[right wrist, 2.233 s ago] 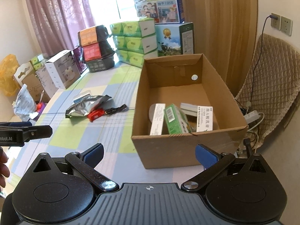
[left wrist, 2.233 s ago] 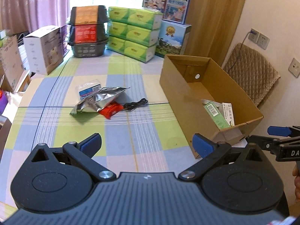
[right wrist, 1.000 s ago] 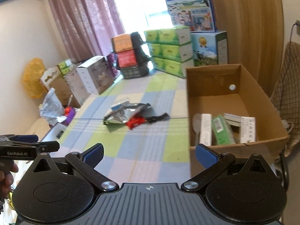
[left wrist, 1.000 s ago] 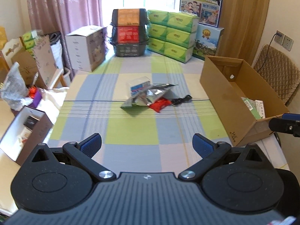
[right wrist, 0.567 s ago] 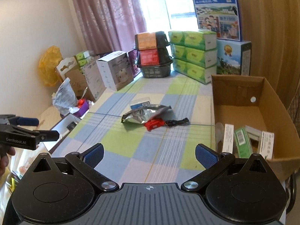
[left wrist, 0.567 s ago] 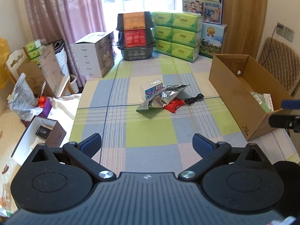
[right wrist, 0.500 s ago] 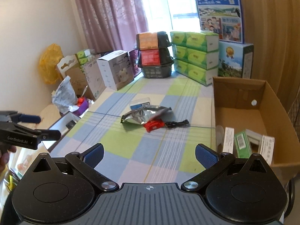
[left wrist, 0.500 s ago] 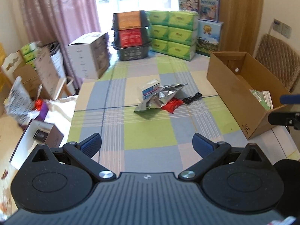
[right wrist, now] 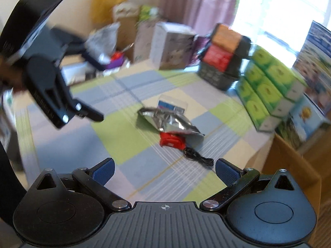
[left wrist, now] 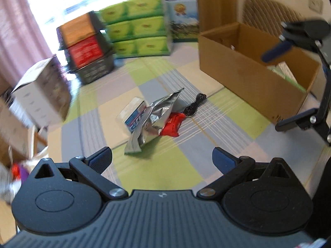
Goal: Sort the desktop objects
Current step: 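Grasp the foil bag with the left tool while the right tool grasps the black cable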
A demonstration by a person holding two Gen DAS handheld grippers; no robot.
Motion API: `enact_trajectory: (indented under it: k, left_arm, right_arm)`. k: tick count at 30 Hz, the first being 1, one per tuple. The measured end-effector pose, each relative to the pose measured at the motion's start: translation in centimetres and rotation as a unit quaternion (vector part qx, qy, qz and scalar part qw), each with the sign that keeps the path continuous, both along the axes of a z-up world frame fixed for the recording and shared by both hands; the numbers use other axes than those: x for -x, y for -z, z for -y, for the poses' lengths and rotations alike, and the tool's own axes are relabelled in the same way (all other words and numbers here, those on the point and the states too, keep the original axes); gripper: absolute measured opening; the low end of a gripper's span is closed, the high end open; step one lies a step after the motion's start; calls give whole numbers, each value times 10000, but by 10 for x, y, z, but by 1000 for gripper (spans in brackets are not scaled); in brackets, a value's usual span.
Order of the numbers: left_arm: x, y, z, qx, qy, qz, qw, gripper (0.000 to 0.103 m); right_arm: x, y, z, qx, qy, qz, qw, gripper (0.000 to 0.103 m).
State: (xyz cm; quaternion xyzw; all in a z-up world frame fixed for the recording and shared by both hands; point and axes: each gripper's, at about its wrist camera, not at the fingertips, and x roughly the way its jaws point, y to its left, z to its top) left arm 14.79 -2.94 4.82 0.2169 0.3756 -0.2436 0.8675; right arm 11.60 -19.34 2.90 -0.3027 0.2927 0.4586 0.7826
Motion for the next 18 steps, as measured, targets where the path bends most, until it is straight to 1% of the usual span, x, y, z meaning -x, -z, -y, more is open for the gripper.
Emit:
enact_trajectory:
  k: [3, 5, 8, 10, 12, 15, 17, 18]
  left_arm:
    - [-27, 16, 4, -264, 357, 0, 9990, 100]
    - [-42, 28, 7, -415, 566, -57, 9975, 95]
    - [-66, 45, 13, -611, 837, -176, 9945, 92]
    - [-80, 54, 16, -689, 938, -187, 9930, 92]
    - [-92, 61, 20, -718, 1046, -245, 9916, 92]
    - [-106, 73, 26, -855, 1194, -294, 9887, 87]
    - [-111, 82, 29, -994, 1281, -259, 9864, 79]
    - [-114, 88, 31, -1092, 1355, -273, 9844, 78]
  right_arm:
    - [-18, 13, -13, 432, -436, 37, 9981, 101]
    - [-29, 20, -20, 656, -672, 98, 9955, 101]
    - [-47, 31, -35, 949, -965, 124, 9907, 100]
    - [-62, 41, -45, 1130, -1134, 127, 9870, 99]
    - [-75, 48, -55, 1345, -1288, 100, 9825, 94]
    - [-95, 62, -69, 1681, -1521, 49, 9740, 89]
    - [-106, 71, -77, 1850, -1610, 12, 9695, 88]
    - [-111, 75, -81, 1937, -1647, 11, 9671, 87]
